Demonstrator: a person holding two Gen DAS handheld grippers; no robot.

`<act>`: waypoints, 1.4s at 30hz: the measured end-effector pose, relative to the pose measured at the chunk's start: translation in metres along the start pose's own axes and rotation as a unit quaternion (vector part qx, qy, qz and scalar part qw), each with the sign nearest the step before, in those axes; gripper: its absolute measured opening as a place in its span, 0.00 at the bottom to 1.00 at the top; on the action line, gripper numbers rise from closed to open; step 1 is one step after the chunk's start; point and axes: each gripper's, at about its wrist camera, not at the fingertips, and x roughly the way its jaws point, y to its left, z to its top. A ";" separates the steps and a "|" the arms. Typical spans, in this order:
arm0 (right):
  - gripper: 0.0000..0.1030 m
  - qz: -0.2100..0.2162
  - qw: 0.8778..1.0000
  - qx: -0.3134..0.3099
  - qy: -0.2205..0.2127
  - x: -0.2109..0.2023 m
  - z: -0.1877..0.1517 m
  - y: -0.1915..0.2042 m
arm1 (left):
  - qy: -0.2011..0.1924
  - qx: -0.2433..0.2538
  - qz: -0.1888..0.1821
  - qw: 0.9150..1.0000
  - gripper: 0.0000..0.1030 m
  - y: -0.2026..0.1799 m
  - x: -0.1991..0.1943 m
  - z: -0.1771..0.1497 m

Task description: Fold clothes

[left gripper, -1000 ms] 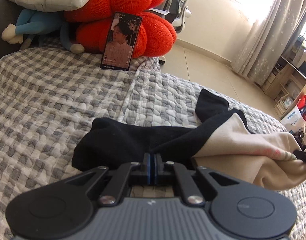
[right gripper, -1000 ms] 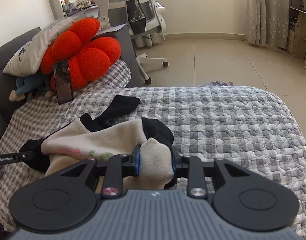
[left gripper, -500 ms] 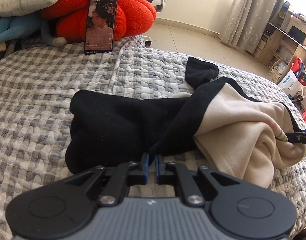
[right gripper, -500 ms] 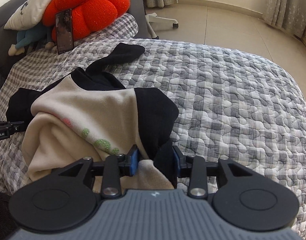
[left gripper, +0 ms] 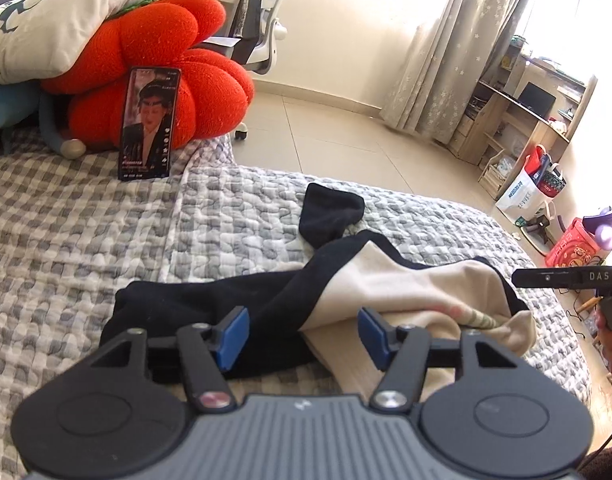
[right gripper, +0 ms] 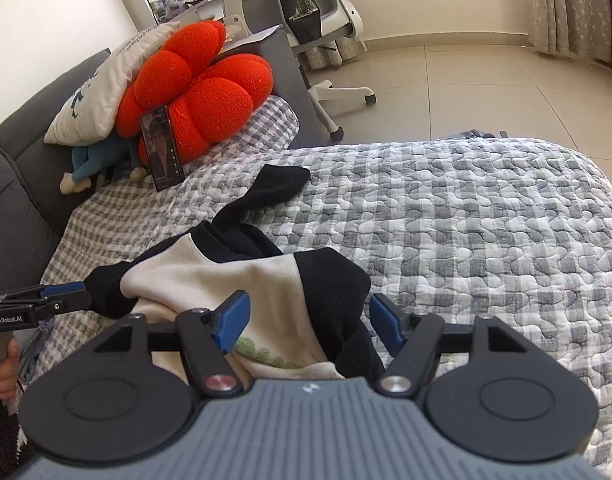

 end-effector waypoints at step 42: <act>0.29 0.139 0.990 -0.020 0.025 0.048 0.001 0.044 | -0.057 -0.051 0.180 0.981 0.07 0.015 0.035 0.006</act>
